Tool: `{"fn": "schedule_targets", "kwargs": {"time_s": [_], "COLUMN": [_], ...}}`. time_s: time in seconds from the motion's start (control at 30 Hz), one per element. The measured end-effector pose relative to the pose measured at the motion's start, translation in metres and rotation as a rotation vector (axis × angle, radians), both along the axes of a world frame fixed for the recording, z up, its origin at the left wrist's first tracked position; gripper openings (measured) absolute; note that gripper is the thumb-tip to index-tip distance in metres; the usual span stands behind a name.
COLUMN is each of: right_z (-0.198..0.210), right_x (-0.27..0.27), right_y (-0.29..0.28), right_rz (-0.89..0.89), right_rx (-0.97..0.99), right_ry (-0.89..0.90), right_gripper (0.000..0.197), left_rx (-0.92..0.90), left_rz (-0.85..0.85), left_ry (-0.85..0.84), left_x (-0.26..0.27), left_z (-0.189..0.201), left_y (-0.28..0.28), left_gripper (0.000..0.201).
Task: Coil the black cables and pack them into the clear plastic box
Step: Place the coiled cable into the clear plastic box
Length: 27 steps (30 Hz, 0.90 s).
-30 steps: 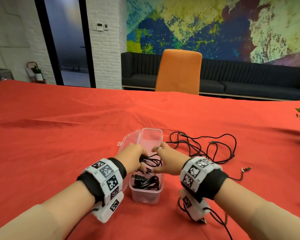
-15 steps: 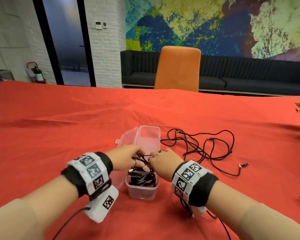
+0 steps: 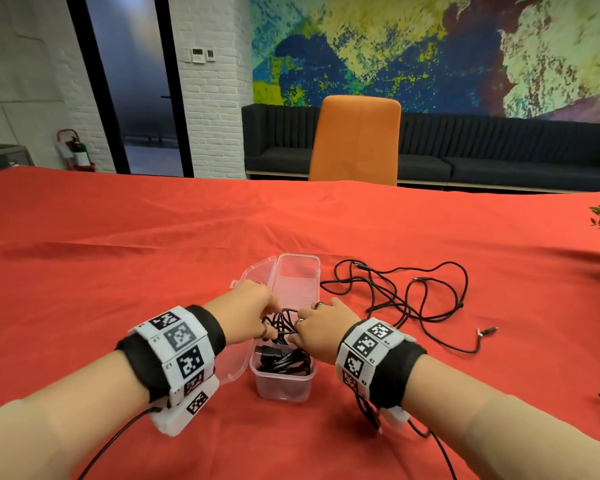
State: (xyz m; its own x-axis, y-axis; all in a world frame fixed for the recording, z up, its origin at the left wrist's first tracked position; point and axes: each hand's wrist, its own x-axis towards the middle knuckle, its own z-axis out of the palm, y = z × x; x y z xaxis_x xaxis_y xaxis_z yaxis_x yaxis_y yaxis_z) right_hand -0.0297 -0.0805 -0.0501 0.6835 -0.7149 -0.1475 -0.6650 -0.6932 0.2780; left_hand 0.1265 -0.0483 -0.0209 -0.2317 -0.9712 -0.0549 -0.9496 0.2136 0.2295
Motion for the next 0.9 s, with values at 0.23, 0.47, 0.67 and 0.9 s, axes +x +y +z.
{"fn": "schedule_targets", "kwargs": {"time_s": [0.23, 0.47, 0.67, 0.9], "right_z": [0.001, -0.009, -0.011, -0.006], "right_x": [-0.003, -0.008, -0.008, -0.004], "right_y": [0.004, -0.016, -0.023, -0.014], "right_rz": [0.062, -0.078, 0.0, 0.108], "right_rx": [-0.227, 0.235, 0.202, 0.048], "right_ry": [-0.204, -0.746, -0.595, -0.278], "right_gripper": [0.03, 0.052, 0.031, 0.027], "left_rx": [0.011, 0.055, 0.09, 0.094], "left_rz": [0.077, 0.139, 0.177, 0.095], "left_ry": [0.158, 0.289, 0.369, 0.264], "left_x": [-0.006, -0.005, -0.009, -0.015], "left_z": [0.001, -0.003, -0.01, -0.013], "left_y": [-0.003, -0.01, -0.015, -0.015], "left_gripper": [0.043, 0.043, 0.034, 0.027]}}
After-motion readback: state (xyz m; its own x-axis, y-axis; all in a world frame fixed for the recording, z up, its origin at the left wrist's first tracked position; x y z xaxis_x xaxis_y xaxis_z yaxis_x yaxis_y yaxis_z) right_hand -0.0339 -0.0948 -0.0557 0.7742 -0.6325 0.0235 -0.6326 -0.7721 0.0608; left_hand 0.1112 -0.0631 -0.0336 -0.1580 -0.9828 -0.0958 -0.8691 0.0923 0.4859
